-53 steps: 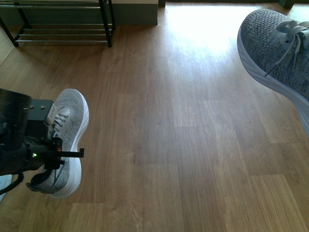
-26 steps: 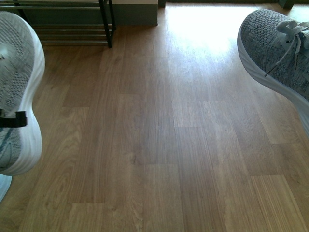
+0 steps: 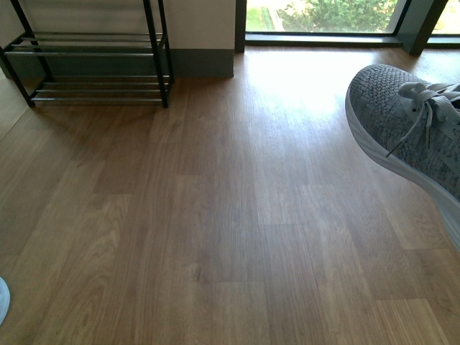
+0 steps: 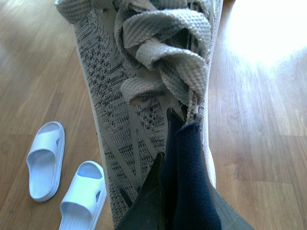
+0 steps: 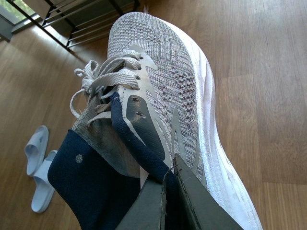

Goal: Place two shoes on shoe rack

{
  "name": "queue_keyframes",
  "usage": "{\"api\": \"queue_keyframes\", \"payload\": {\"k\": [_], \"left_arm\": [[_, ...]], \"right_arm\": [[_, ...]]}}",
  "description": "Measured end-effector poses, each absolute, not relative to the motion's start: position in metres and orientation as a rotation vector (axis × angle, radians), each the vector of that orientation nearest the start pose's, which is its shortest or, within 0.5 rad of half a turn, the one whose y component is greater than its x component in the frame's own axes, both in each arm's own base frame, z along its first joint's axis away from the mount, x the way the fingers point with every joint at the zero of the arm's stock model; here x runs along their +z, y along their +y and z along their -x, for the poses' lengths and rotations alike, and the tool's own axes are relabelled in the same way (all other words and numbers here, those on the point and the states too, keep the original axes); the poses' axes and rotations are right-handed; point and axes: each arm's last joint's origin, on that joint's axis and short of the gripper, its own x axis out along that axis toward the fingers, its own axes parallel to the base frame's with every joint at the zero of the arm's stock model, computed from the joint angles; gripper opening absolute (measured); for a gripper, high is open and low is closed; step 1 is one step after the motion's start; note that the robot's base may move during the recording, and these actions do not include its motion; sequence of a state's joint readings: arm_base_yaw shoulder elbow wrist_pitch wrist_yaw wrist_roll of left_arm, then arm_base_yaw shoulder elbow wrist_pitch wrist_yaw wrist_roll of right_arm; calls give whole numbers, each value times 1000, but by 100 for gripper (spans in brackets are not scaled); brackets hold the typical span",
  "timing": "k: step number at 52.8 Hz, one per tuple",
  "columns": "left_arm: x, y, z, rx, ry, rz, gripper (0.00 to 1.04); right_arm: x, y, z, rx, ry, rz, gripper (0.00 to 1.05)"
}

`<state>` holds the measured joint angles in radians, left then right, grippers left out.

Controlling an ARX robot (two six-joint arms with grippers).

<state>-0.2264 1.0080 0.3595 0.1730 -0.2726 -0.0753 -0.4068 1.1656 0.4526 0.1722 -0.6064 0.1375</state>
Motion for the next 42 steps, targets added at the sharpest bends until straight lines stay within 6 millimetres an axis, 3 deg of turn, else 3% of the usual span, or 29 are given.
{"api": "queue_keyframes", "payload": {"k": [42], "left_arm": [[181,-37,-192,55,466,-45,3]], "right_arm": [[184,-71,-208,162,487,-397,1]]}}
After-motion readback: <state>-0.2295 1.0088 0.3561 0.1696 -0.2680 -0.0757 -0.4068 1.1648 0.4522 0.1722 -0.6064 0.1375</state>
